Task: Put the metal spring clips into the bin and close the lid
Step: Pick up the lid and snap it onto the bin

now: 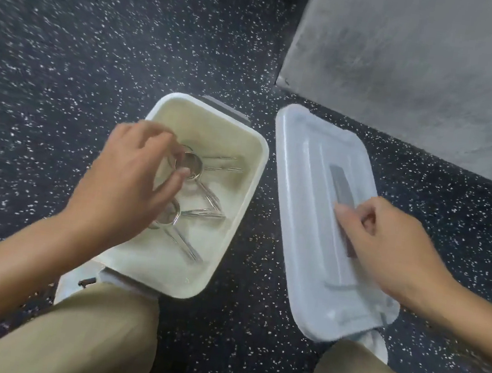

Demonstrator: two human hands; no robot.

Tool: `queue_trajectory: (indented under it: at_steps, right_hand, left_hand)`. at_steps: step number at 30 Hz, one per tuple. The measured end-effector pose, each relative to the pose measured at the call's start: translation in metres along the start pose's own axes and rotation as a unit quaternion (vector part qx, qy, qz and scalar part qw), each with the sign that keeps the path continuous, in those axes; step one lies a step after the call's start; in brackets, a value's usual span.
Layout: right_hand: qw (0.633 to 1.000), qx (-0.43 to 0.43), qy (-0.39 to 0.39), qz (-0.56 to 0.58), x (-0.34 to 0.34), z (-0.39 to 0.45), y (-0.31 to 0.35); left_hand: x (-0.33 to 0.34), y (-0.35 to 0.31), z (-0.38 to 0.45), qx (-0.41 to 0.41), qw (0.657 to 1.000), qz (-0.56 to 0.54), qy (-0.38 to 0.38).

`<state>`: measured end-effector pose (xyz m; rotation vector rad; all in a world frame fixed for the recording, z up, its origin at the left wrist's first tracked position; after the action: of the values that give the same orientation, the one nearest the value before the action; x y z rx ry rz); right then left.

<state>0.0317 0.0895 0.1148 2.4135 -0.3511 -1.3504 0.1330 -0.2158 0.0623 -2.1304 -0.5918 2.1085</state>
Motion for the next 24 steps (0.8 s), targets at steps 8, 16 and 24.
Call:
queue_trajectory:
  at_steps: [8,16,24]
  right_hand:
    - [0.989,-0.028,0.148,-0.004,0.028,-0.005,0.081]
    - [0.984,0.003,0.174,0.027,0.073,-0.009,0.126]
    - [0.980,0.077,0.180,0.032,0.100,0.000,0.142]
  left_hand:
    - [-0.011,0.036,-0.010,-0.095,0.995,-0.016,0.022]
    - [-0.008,0.059,-0.019,-0.128,0.987,-0.083,0.059]
    - [-0.012,0.074,-0.021,-0.139,0.983,-0.107,0.050]
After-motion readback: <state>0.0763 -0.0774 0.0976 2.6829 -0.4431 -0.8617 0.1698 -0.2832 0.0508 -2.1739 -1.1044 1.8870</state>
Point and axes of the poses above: each hand's wrist, its own z-axis towards the middle knuckle, its own x-axis out of the palm, y = z × x, the point moved 1 cm from there along z, towards the middle knuckle, and after that the axes turned 8 degrees about z, right-handed, at the moved point
